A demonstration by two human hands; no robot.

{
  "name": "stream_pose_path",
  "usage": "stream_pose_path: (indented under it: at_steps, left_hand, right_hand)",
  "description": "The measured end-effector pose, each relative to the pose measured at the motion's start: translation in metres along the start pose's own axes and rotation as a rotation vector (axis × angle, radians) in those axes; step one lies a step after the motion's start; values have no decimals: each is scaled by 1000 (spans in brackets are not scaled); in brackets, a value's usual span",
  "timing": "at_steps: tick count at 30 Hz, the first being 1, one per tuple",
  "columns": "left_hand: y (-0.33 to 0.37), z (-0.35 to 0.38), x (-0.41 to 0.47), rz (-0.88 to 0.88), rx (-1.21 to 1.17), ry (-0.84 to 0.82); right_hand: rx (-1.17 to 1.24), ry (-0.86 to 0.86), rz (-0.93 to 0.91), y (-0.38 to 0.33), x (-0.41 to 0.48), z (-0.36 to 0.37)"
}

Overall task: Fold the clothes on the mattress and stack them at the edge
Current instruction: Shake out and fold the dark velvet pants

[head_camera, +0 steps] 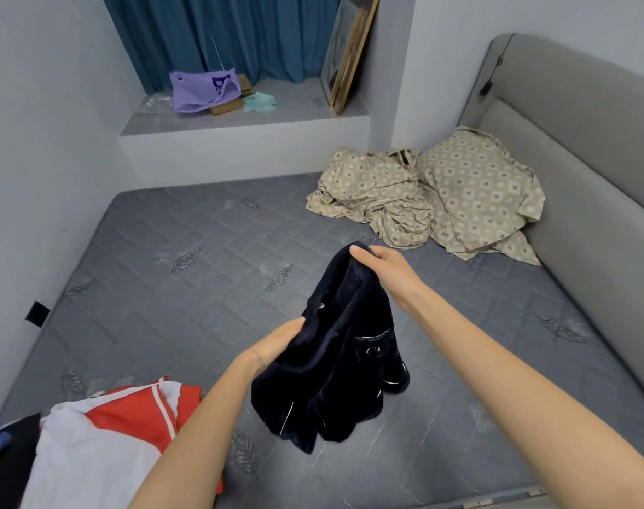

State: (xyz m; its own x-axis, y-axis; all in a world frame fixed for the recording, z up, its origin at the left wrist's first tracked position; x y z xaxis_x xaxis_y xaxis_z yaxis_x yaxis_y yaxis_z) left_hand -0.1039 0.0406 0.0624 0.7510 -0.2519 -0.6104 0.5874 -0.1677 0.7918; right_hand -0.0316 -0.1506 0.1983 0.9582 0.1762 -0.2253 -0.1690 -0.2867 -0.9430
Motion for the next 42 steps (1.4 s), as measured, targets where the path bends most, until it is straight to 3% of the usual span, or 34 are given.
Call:
stream_pose_path:
  at_steps: [5, 10, 14, 20, 24, 28, 31, 35, 42]
  left_hand:
    - [-20, 2, 5, 65, 162, -36]
    - [27, -30, 6, 262, 351, 261]
    - [67, -84, -15, 352, 247, 521]
    - [111, -108, -37, 401, 111, 575]
    - [103, -103, -38, 329, 25, 577]
    - [84, -88, -36, 229, -8, 469]
    - [72, -75, -37, 166, 59, 294]
    - [53, -60, -38, 53, 247, 97]
    - [40, -61, -39, 152, 262, 311]
  right_hand:
    - [24, 82, 27, 6, 6, -21]
    - [-5, 102, 23, 12, 11, -32]
    - [-128, 66, 47, 20, 12, -53]
    - [-107, -117, 101, 34, 17, -59]
    - [-415, -131, 42, 39, 15, -58]
    - [-617, -80, 6, 50, 11, -61]
    - [-611, 15, 48, 62, 8, -72]
    - [-432, -50, 184, 86, 1, -86]
    - [-361, -358, 233, 111, -16, -96]
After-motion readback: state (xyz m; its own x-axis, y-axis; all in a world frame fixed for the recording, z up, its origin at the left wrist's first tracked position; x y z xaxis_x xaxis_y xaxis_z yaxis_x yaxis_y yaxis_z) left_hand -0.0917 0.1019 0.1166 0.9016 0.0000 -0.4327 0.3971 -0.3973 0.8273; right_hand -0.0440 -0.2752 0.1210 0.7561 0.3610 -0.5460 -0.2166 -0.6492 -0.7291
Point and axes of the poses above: each hand's wrist, its own x-axis towards the middle knuckle, its own z-axis out of the palm, y = z × x, the point moved 8 cm from there along x, towards the middle knuckle, and after that the axes turned 10 degrees about -x, right-handed, at the moved point
